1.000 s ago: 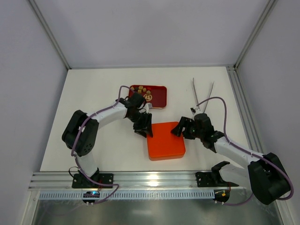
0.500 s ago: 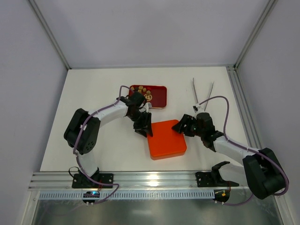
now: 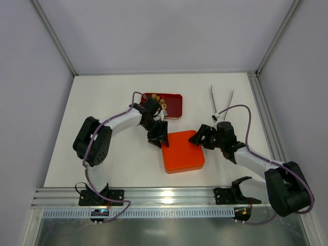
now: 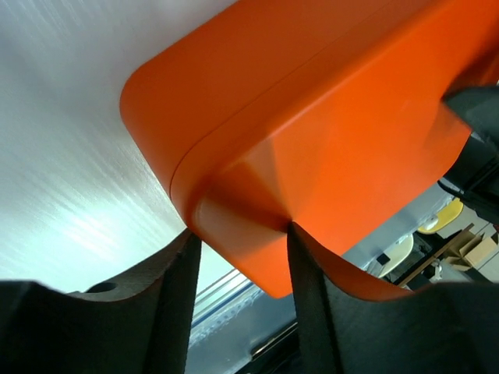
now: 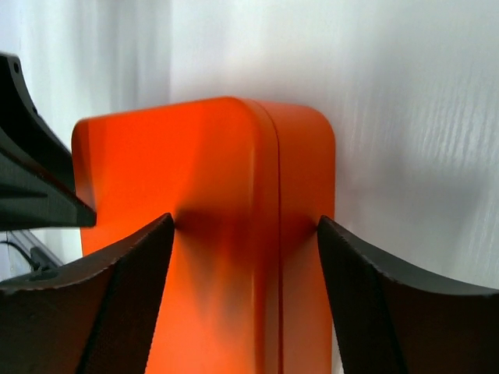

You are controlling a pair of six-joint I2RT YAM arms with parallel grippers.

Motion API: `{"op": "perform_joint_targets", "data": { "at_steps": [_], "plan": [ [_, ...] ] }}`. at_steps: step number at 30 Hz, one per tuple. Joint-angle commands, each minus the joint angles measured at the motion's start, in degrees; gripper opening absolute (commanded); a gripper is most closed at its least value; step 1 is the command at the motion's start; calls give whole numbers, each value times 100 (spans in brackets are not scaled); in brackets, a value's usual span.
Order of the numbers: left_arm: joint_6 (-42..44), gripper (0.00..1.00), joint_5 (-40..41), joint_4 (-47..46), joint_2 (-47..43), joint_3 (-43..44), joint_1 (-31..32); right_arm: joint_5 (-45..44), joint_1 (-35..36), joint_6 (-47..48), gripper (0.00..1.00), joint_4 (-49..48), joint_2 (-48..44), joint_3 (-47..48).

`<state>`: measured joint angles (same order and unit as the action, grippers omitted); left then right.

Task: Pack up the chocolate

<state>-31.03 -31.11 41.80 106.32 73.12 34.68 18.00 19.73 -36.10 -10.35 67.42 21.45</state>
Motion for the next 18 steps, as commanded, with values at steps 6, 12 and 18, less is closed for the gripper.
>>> {"op": "perform_joint_targets", "data": {
  "at_steps": [6, 12, 18],
  "plan": [
    [255, 54, 545, -392, 187, 369, -110, 573, -197, 357, 83, 999, -378, 465],
    [351, 62, 448, -383, 55, 361, -110, 880, -338, 410, 86, 1360, -563, 474],
    [369, 65, 220, -462, -120, 256, -119, 890, -373, 489, 88, 1703, -844, 298]
  ]
}}
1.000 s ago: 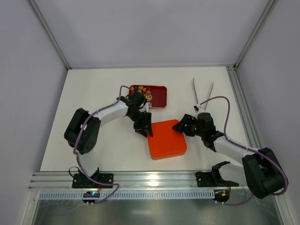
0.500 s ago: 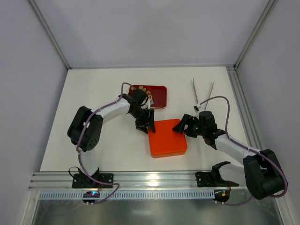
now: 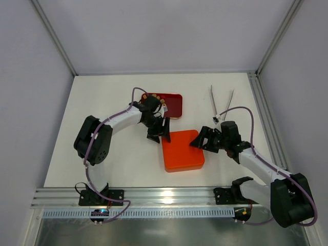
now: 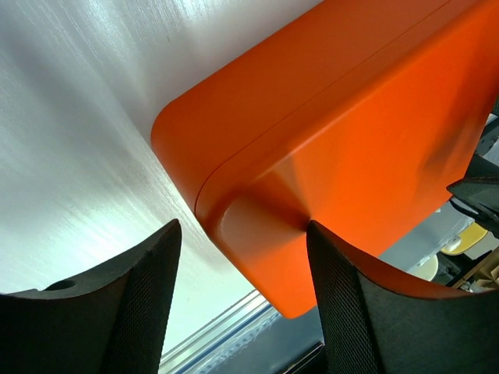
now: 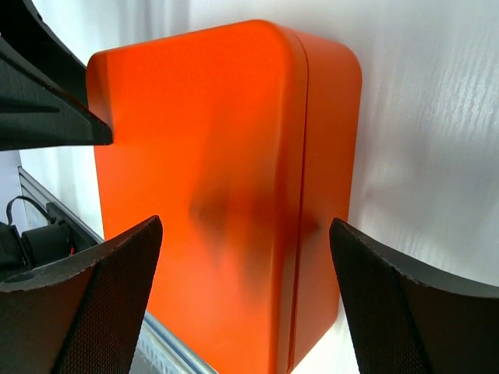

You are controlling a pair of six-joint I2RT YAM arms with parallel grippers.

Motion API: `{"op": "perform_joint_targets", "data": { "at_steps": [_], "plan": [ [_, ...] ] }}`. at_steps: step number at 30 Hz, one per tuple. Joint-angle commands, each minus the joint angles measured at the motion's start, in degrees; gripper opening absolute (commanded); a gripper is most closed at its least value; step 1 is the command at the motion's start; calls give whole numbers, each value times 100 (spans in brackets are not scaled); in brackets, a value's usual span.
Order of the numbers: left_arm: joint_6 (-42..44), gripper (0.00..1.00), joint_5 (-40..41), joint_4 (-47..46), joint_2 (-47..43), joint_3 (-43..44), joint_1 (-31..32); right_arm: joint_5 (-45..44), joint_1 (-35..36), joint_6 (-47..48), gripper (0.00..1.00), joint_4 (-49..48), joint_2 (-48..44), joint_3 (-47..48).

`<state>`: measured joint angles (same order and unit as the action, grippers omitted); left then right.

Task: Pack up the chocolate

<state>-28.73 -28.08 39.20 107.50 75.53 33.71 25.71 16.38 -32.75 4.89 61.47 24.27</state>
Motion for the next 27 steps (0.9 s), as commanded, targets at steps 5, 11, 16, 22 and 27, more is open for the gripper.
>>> {"op": "perform_joint_targets", "data": {
  "at_steps": [5, 11, 16, 22, 27],
  "plan": [
    [17, 66, -487, -518, -458, -240, -23, 214, -65, 120, 89, 311, -557, -273],
    [-62, 67, -611, -685, -748, -539, -23, 302, -65, 94, 90, 531, -917, -502],
    [-212, 66, -699, -914, -985, -1013, -14, 355, -65, 24, 90, 636, -1190, -792],
    [-475, 66, -805, -1380, -1100, -1523, 82, 408, -74, -214, 89, 663, -1550, -1100],
    [-695, 65, -796, -1748, -1109, -1778, 162, 355, -65, -476, 84, 628, -1700, -1293]
  ]
}}
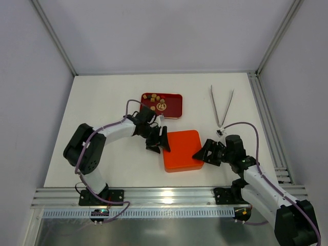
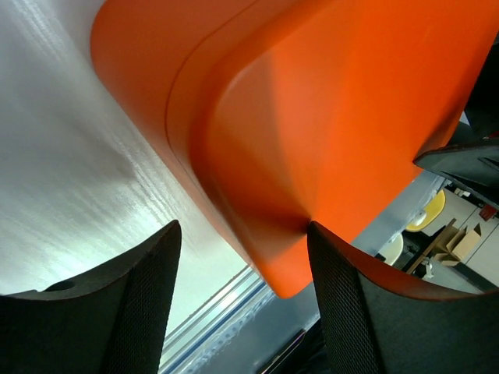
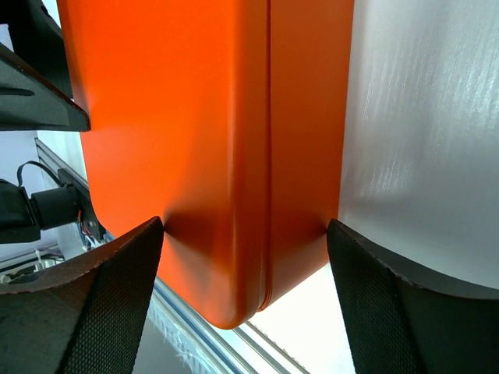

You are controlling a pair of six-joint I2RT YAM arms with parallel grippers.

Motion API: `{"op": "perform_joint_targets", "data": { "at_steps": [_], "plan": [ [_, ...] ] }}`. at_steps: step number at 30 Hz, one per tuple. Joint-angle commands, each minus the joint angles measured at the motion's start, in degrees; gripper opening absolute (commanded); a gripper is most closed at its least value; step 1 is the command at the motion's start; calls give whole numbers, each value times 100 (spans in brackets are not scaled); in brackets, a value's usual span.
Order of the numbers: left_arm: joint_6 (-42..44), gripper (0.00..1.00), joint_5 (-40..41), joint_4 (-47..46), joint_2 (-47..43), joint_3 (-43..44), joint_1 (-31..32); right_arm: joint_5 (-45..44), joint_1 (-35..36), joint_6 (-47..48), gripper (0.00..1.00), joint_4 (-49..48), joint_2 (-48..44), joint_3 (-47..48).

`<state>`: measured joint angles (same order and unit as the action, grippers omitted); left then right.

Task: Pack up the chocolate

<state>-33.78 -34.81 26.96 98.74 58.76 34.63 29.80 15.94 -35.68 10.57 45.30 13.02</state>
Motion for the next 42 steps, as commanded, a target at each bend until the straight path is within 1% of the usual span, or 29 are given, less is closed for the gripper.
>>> {"op": "perform_joint_targets", "data": {
  "at_steps": [1, 3, 4, 7, 16, 19, 21, 24, 27, 32, 34, 35, 36, 38, 39, 40, 42],
  "plan": [
    [-303, 64, -123, -595, -232, -145, 96, -53, -30, -246, 80, -1, -100, -272],
    [-401, 63, -62, -788, -224, -277, 149, -71, -21, -377, 77, -89, -144, -361],
    [-488, 63, -44, -850, -232, -312, 158, -97, -21, -413, 73, -125, -153, -422],
    [-621, 61, 53, -1017, -197, -445, 219, -124, -21, -492, 66, -213, -127, -493],
    [-964, 54, 264, -1369, -136, -682, 421, -264, 110, -554, 50, -389, 145, -484],
    [-1016, 52, 281, -1422, -101, -691, 448, -483, 400, -580, 44, -319, 233, -396],
    [-1034, 51, 281, -1457, -92, -682, 457, -616, 558, -642, 42, -327, 286, -379],
    [-1060, 49, 290, -1474, -92, -691, 457, -782, 725, -677, 32, -310, 357, -344],
    [-1060, 47, 290, -1474, -65, -673, 448, -1002, 936, -712, 24, -239, 409, -265],
    [-1025, 46, 273, -1466, 22, -594, 404, -1152, 1104, -660, 26, -170, 760, 86],
    [-1008, 47, 220, -1466, 31, -550, 334, -1239, 1104, -528, 37, 92, 875, 315],
    [-1008, 47, 168, -1474, 14, -541, 316, -1292, 1104, -493, 47, 225, 841, 437],
    [-990, 50, 141, -1466, -4, -533, 299, -1336, 1104, -449, 53, 340, 666, 465],
    [-894, 53, 97, -1369, -65, -506, 290, -1477, 1104, -422, 62, 805, 437, 544],
    [-867, 57, 53, -1360, -117, -497, 290, -1503, 1104, -422, 64, 946, 166, 579],
    [-841, 58, 9, -1308, -153, -480, 290, -1538, 1104, -448, 66, 1243, 59, 605],
    [-779, 60, -61, -1281, -249, -445, 290, -1521, 1104, -510, 68, 1482, -204, 632]
  ]
}}
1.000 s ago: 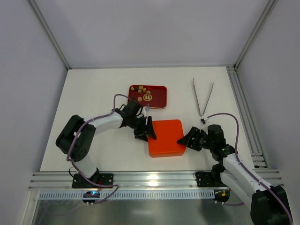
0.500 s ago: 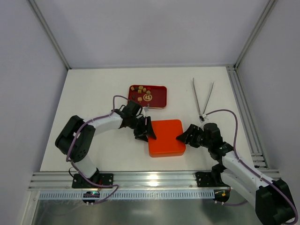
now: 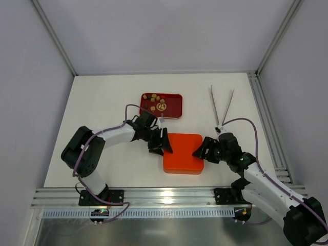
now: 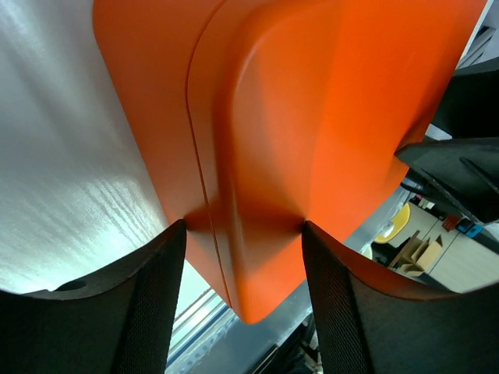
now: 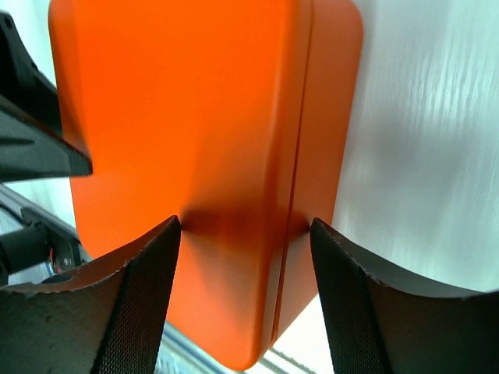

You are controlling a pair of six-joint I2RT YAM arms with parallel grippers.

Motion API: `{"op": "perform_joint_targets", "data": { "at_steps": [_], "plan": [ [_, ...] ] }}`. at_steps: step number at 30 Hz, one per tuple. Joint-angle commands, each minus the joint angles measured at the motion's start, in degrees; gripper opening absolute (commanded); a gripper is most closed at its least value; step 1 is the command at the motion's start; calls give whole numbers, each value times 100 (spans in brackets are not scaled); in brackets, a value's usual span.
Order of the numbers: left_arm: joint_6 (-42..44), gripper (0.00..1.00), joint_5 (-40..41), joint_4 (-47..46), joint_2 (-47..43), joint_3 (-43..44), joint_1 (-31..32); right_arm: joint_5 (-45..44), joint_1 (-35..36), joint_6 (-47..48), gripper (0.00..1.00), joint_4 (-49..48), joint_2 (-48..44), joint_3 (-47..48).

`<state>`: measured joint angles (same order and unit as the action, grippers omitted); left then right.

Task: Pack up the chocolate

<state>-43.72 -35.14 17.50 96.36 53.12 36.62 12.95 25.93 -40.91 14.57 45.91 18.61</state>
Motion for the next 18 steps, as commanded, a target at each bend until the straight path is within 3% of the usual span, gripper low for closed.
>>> {"op": "perform_joint_targets", "data": {
  "at_steps": [1, 4, 10, 18],
  "plan": [
    [241, 61, -37, -282, -38, 128, 91, 190, 105, -92, 69, 1292, -502, 64],
    [312, 62, -90, -212, -134, 163, 91, 156, 105, -198, 69, 1784, -941, 116],
    [373, 64, -125, -115, -336, 181, 91, 181, 96, -269, 81, 2471, -1321, 327],
    [461, 65, -143, 105, -662, 76, 82, 419, 105, -558, 77, 2982, -1813, 240]
  ]
}}
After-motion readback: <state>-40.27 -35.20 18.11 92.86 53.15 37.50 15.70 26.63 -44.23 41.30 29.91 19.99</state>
